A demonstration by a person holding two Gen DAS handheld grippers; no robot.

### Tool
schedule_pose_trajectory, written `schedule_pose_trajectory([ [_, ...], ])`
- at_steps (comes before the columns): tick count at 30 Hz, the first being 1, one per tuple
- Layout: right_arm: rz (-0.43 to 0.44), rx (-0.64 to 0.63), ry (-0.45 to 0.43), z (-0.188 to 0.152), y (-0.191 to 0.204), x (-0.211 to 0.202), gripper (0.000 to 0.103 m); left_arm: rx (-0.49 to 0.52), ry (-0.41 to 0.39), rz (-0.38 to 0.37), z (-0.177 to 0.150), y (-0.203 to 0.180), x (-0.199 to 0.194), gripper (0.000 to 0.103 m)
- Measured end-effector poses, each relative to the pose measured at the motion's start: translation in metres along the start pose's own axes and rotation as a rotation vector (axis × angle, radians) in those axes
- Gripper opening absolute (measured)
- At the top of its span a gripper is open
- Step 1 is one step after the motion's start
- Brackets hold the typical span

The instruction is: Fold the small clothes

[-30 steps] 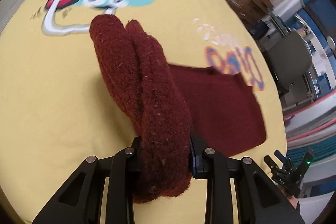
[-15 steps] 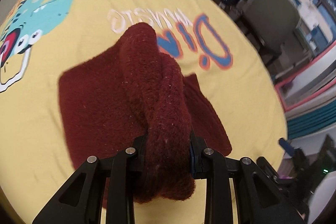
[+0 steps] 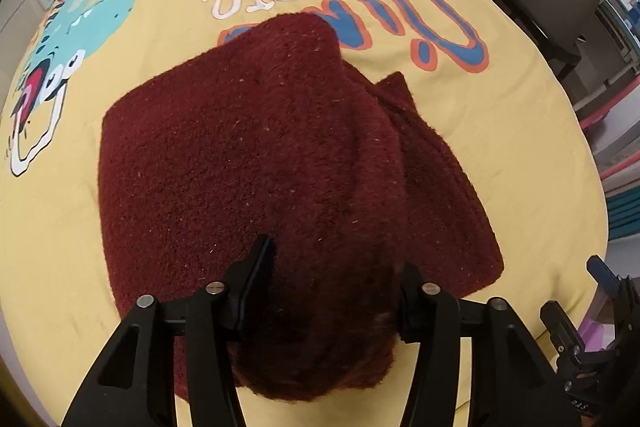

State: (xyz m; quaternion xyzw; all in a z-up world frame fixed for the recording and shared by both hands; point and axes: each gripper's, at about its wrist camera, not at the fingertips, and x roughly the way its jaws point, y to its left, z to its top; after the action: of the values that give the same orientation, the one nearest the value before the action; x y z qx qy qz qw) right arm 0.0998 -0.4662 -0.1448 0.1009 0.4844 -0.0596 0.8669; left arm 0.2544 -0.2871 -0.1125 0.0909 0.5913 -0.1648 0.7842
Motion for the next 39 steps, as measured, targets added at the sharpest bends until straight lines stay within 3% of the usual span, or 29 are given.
schedule_pose_trajectory([
  [2, -0.002, -0.004, 0.001, 0.0, 0.001, -0.001, 0.103, -0.006, -0.007, 0.003, 0.0, 0.0, -0.003, 0.069],
  [5, -0.012, 0.001, -0.007, -0.001, 0.001, -0.003, 0.103, -0.001, -0.028, 0.026, -0.002, -0.001, -0.012, 0.088],
  [7, -0.009, 0.005, -0.004, -0.001, 0.002, -0.003, 0.103, 0.006, -0.043, 0.014, -0.003, -0.003, -0.019, 0.096],
  [13, -0.013, -0.006, -0.005, -0.002, 0.006, -0.005, 0.103, -0.009, -0.116, -0.041, -0.004, 0.002, -0.051, 0.101],
  [16, -0.012, -0.015, -0.006, -0.002, 0.01, -0.006, 0.103, -0.021, -0.179, -0.034, -0.006, 0.009, -0.073, 0.102],
  [23, 0.052, -0.031, -0.026, 0.012, 0.027, -0.02, 0.103, -0.079, -0.227, -0.044, -0.015, 0.05, -0.102, 0.102],
  [34, 0.122, -0.162, 0.022, 0.106, 0.106, -0.029, 0.101, -0.199, -0.166, 0.03, -0.069, 0.137, -0.096, 0.102],
  [39, 0.143, -0.299, 0.121, 0.135, 0.167, -0.002, 0.096, -0.237, -0.121, 0.014, -0.096, 0.153, -0.078, 0.102],
])
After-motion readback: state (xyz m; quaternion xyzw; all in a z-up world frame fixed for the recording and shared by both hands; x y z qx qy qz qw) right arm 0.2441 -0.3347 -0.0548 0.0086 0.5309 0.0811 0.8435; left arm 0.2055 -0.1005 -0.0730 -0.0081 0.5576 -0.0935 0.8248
